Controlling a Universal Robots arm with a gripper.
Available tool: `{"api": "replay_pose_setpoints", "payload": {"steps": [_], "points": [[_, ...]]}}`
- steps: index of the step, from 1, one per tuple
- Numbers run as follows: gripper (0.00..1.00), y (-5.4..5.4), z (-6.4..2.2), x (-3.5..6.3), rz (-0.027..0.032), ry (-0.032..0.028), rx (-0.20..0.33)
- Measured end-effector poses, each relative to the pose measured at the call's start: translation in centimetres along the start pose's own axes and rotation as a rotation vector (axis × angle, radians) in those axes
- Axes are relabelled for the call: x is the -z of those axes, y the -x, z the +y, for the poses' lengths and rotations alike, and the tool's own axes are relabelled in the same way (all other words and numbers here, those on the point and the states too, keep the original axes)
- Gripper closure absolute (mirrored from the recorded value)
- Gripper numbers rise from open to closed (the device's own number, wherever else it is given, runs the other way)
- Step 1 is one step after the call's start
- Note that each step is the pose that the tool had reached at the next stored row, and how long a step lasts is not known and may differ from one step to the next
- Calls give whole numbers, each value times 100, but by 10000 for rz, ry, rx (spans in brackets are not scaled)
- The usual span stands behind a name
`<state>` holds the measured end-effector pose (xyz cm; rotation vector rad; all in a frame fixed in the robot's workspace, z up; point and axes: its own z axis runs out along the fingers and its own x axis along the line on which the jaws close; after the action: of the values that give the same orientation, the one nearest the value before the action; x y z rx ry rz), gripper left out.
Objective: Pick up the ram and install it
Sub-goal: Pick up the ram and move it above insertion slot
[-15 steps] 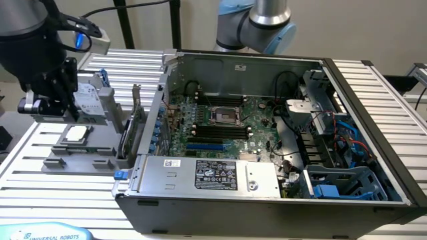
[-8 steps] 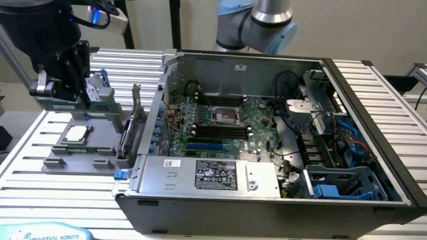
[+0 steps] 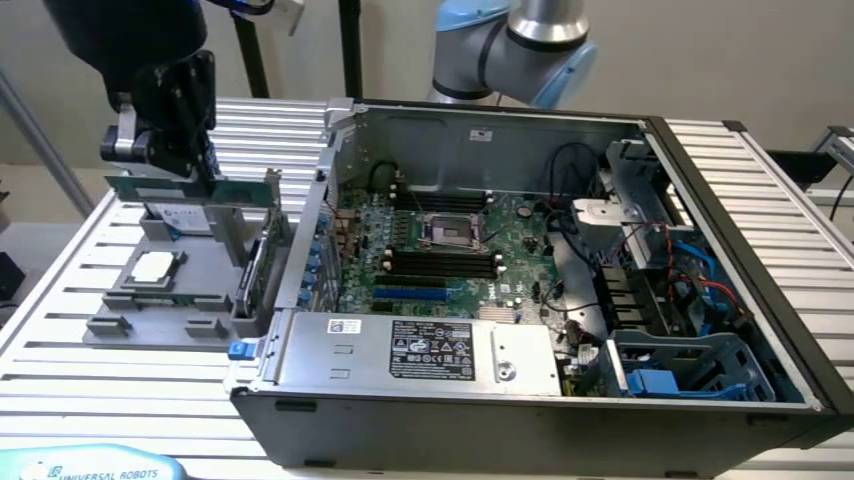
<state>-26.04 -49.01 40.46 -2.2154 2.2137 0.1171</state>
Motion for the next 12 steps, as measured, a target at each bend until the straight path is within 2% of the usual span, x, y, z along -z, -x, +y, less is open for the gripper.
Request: {"api": "replay_pose_setpoints", "payload": {"steps": [4, 12], "points": [[86, 6, -182, 45, 1, 16, -1], [86, 18, -542, 72, 1, 49, -3]]}}
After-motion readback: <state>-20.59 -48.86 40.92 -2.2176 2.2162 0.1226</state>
